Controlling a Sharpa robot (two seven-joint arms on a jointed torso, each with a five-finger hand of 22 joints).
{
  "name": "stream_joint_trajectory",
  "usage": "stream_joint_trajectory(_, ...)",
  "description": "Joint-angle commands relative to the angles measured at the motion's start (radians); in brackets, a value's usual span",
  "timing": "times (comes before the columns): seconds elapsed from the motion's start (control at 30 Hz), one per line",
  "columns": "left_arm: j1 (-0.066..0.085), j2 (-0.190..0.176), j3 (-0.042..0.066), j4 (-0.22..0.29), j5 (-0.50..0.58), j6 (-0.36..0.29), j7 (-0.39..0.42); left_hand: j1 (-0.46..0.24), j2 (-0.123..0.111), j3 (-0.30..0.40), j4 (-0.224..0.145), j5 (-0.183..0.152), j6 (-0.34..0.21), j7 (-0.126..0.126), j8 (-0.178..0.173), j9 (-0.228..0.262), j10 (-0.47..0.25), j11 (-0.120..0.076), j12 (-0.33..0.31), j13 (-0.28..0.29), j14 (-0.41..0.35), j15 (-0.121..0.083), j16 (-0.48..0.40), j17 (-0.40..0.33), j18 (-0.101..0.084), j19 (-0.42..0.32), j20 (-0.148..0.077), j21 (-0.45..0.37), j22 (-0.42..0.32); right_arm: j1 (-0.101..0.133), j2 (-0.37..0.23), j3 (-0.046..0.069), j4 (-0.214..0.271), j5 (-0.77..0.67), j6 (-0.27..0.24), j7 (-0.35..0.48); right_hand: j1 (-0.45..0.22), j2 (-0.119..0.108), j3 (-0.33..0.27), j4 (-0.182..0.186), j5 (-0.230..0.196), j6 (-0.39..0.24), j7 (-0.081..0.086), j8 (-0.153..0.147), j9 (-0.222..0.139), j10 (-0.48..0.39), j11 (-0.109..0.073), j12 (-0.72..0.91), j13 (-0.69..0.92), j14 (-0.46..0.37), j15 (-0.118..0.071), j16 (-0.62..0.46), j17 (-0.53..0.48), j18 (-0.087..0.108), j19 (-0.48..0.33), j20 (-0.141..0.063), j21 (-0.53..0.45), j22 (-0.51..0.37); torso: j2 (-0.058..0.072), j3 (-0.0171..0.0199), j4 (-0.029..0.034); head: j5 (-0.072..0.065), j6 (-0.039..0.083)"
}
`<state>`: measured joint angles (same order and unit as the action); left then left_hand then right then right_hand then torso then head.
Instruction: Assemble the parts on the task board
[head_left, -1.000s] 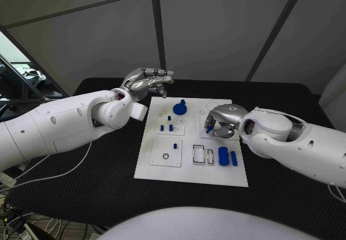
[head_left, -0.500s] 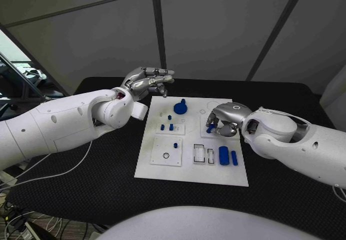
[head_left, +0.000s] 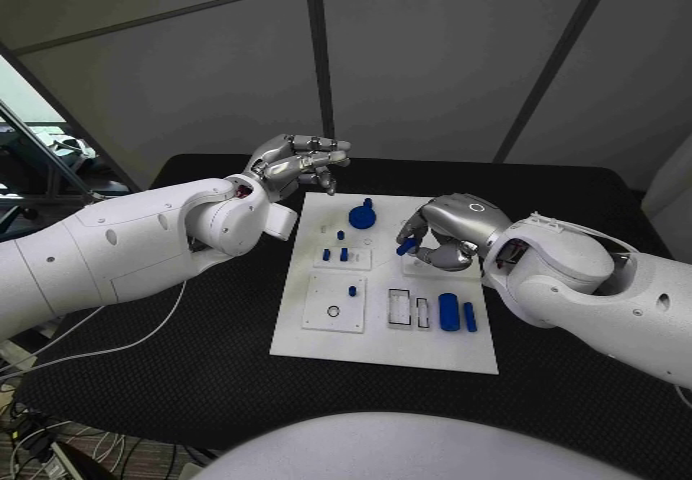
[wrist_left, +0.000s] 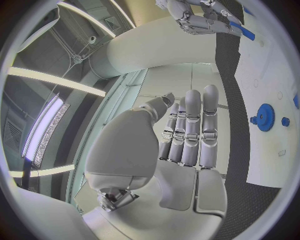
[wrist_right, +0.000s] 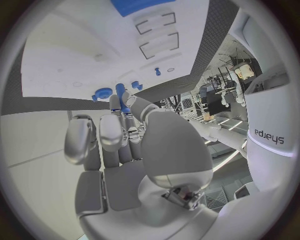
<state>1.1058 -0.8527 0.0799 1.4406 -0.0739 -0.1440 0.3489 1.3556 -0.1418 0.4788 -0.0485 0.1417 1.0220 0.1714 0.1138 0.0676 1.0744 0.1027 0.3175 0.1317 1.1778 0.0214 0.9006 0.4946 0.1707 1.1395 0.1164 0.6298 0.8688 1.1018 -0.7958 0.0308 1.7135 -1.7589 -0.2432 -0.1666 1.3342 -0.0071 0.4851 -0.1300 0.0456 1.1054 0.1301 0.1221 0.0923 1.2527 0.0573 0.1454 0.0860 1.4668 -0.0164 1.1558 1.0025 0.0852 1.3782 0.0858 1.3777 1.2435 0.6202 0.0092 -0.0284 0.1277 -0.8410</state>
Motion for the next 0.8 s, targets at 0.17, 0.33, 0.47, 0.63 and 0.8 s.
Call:
stream_joint_trajectory(0.17, 0.002, 0.014, 0.001, -0.009, 0.004, 0.012, 0.004, -0.002, 0.009, -0.005, -0.002, -0.004, 0.0, 0.004, -0.003, -0.001, -0.005, -0.001, 0.005, 0.001, -0.005, -0.002, -0.003, -0.001, 0.012, -0.005, -0.001, -0.005, -0.001, 0.001, 0.083, -0.009, 0.003, 0.042, 0.0, 0.03, -0.004, 0.008, 0.005, 0.0, 0.009, 0.003, 0.008, -0.003, 0.008, 0.003, 0.005, -0.011, -0.002, 0.019, -0.004, 0.002, -0.001, -0.015, 0.007, 0.002, 0.003, 0.001, 0.0, -0.0002, 0.0021, 0.015, -0.003)
stream_joint_trajectory(0.33, 0.002, 0.027, 0.001, -0.025, 0.004, 0.012, 0.006, -0.002, 0.009, -0.005, -0.002, -0.004, 0.0, 0.004, -0.003, -0.001, -0.005, -0.001, 0.005, 0.001, -0.005, -0.002, -0.003, -0.001, 0.012, -0.005, -0.001, -0.005, -0.001, -0.001, 0.153, -0.038, -0.02, 0.045, 0.01, 0.053, -0.005, 0.009, 0.009, -0.001, 0.014, 0.001, 0.011, -0.006, 0.008, 0.001, 0.007, -0.016, -0.003, 0.018, -0.002, 0.001, -0.004, -0.014, 0.006, 0.002, 0.002, -0.001, 0.002, 0.0001, 0.0038, 0.032, -0.008)
stream_joint_trajectory(0.47, 0.003, 0.042, 0.001, -0.04, 0.004, 0.012, 0.008, -0.001, 0.012, -0.005, -0.003, -0.003, -0.001, 0.005, -0.003, 0.0, -0.007, 0.0, 0.006, 0.001, -0.006, -0.002, -0.003, -0.002, 0.012, -0.004, -0.001, -0.006, -0.001, -0.006, 0.203, -0.062, -0.042, 0.045, 0.023, 0.077, -0.005, 0.01, 0.011, -0.001, 0.016, -0.001, 0.012, -0.008, 0.008, 0.001, 0.008, -0.019, -0.003, 0.018, -0.001, 0.001, -0.004, -0.014, 0.004, 0.003, 0.002, -0.003, 0.001, -0.0013, 0.0031, 0.045, -0.014)
stream_joint_trajectory(0.63, 0.004, 0.055, 0.001, -0.05, 0.004, 0.014, 0.009, -0.001, 0.012, -0.005, -0.003, -0.003, -0.001, 0.005, -0.003, 0.0, -0.007, 0.0, 0.006, 0.001, -0.006, -0.002, -0.003, -0.002, 0.012, -0.004, -0.001, -0.006, -0.001, -0.018, 0.245, -0.077, -0.065, 0.045, 0.05, 0.092, -0.011, 0.006, 0.01, -0.001, 0.017, -0.002, 0.014, -0.01, 0.008, 0.0, 0.01, -0.025, -0.003, 0.017, 0.0, 0.002, -0.006, -0.013, 0.003, 0.004, 0.001, -0.003, 0.0, -0.0008, 0.0014, 0.062, -0.018)
stream_joint_trajectory(0.8, 0.004, 0.059, 0.001, -0.053, 0.004, 0.015, 0.011, -0.001, 0.012, -0.005, -0.003, -0.003, -0.001, 0.005, -0.003, 0.0, -0.007, 0.0, 0.006, 0.001, -0.006, -0.002, -0.003, -0.002, 0.012, -0.004, -0.001, -0.006, -0.001, -0.028, 0.268, -0.085, -0.083, 0.045, 0.086, 0.094, -0.016, 0.0, 0.006, -0.001, 0.016, -0.002, 0.014, -0.011, 0.008, 0.001, 0.01, -0.027, -0.003, 0.016, 0.001, 0.001, -0.007, -0.013, 0.002, 0.005, 0.001, -0.003, 0.001, -0.0008, 0.0023, 0.066, -0.02)
